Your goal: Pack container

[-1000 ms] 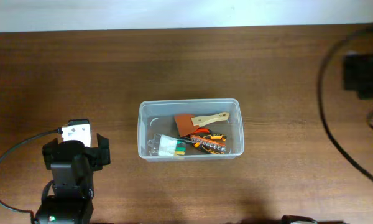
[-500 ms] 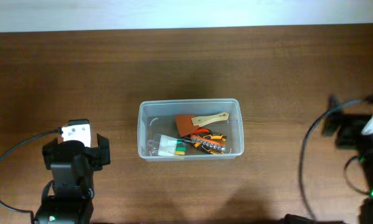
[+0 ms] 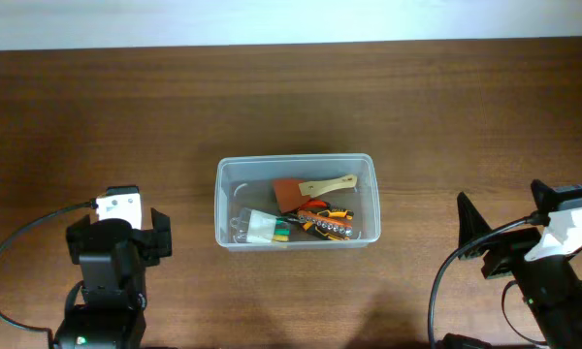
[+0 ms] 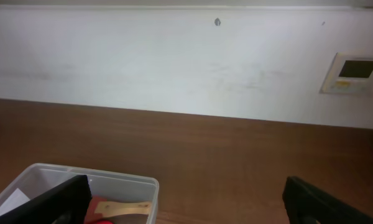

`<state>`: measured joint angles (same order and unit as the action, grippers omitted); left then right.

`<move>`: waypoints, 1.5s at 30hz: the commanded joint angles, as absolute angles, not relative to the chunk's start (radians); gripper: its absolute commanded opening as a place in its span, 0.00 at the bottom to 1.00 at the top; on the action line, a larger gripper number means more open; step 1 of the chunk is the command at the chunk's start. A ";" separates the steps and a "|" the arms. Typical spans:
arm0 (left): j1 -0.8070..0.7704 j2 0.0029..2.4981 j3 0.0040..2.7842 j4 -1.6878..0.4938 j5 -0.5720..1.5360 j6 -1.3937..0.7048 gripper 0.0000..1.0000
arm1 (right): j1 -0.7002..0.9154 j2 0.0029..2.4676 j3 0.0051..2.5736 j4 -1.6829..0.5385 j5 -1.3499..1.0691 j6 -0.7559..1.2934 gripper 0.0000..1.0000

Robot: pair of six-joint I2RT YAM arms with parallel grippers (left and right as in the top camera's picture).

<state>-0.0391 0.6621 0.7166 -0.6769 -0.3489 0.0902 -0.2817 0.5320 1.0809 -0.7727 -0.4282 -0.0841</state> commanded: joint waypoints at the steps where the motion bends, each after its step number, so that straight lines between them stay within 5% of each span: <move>1: -0.043 0.662 0.736 -0.675 -0.356 0.106 0.99 | -0.287 0.531 1.075 -0.765 -0.435 -0.073 0.99; 15: -0.043 0.662 0.736 -0.675 -0.356 0.106 0.99 | -0.248 0.492 0.997 -0.647 -0.286 -0.075 0.99; 30: -0.043 0.662 0.736 -0.675 -0.356 0.106 0.99 | -0.088 0.146 0.284 0.115 -0.133 -0.183 0.99; 45: -0.043 0.662 0.736 -0.675 -0.356 0.106 0.99 | -0.012 0.003 0.123 0.150 -0.119 -0.183 0.99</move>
